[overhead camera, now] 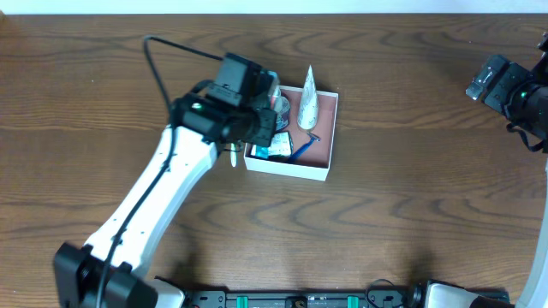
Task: Pack container
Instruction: 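Carry toothpaste tube over the box and lower it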
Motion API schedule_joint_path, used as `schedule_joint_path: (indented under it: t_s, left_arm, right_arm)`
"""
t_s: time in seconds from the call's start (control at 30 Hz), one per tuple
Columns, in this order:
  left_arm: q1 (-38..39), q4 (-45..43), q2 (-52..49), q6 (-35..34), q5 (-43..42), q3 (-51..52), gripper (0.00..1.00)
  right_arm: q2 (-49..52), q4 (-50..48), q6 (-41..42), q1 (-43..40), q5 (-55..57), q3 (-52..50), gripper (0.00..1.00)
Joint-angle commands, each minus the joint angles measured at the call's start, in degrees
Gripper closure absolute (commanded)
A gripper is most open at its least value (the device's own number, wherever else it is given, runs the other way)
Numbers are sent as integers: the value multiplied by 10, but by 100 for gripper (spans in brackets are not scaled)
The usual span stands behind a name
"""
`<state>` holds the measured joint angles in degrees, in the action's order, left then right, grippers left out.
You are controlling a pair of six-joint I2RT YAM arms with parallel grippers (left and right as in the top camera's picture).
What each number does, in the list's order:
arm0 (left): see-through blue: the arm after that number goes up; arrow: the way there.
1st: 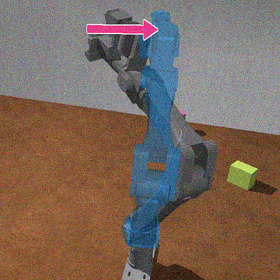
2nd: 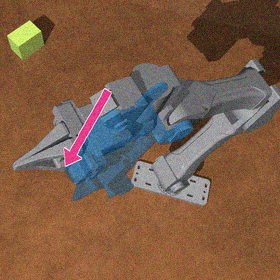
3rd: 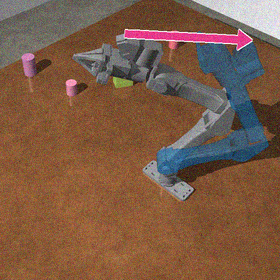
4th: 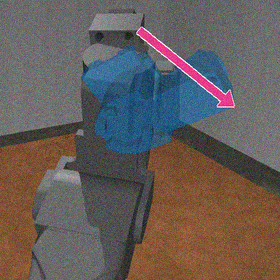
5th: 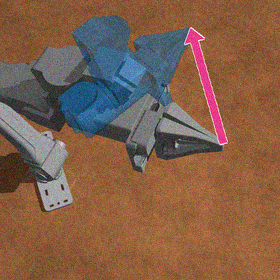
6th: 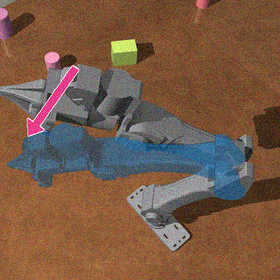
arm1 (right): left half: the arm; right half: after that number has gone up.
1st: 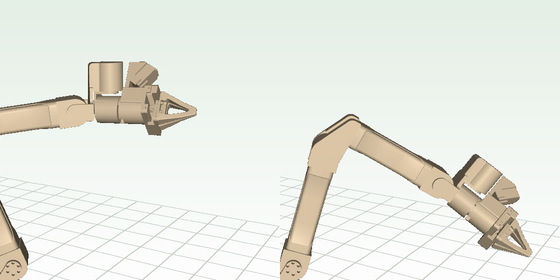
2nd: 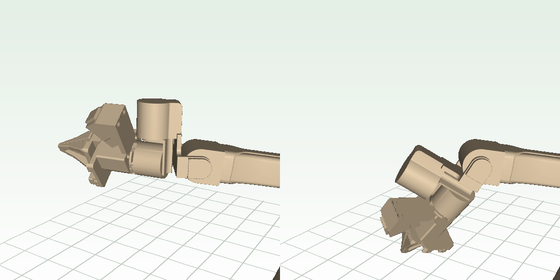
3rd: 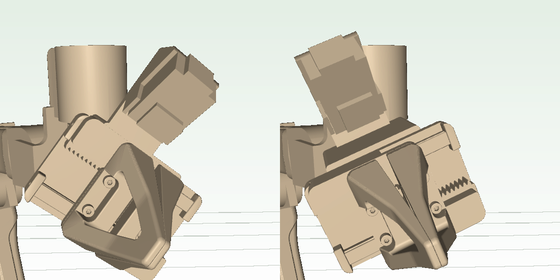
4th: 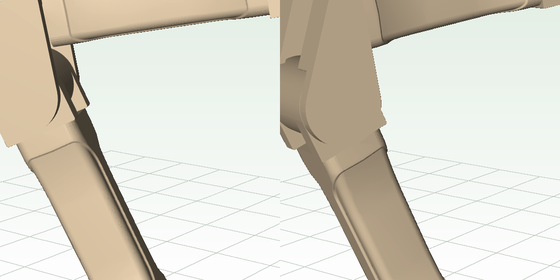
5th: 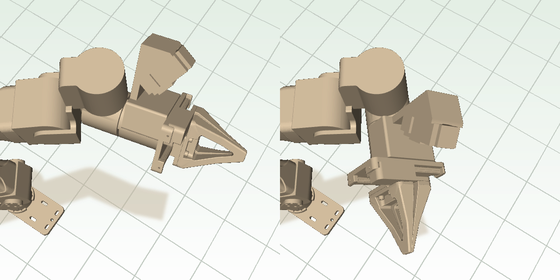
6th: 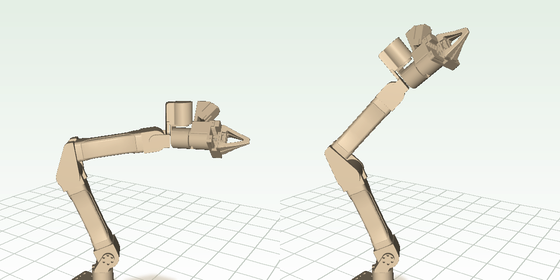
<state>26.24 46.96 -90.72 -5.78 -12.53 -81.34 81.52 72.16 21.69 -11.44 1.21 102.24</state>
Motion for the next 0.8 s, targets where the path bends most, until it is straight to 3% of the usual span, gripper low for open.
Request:
schedule_joint_path:
  t_s: [0.0, 0.2, 0.4, 0.57, 0.67, 0.77]
  left_arm:
    - [16, -20, -38, -3, 29, 6, 86]
    - [42, -54, -92, -3, 29, 6, 85]
    - [49, -64, -75, -3, 29, -1, 61]
    - [49, -60, -30, -3, 38, -1, 57]
    - [49, -40, 2, -3, 101, -1, 55]
    - [38, -2, 28, -3, 182, -1, 46]
  right_arm:
    - [-1, 0, 5, -4, -2, 1, 1]
    - [-1, 0, 5, -4, -2, 1, 1]
    - [-1, 0, 5, -4, -2, 1, 1]
    - [-1, 0, 5, -4, -2, 1, 1]
    - [-1, 0, 5, -4, -2, 1, 1]
    - [-1, 0, 5, -4, -2, 1, 1]
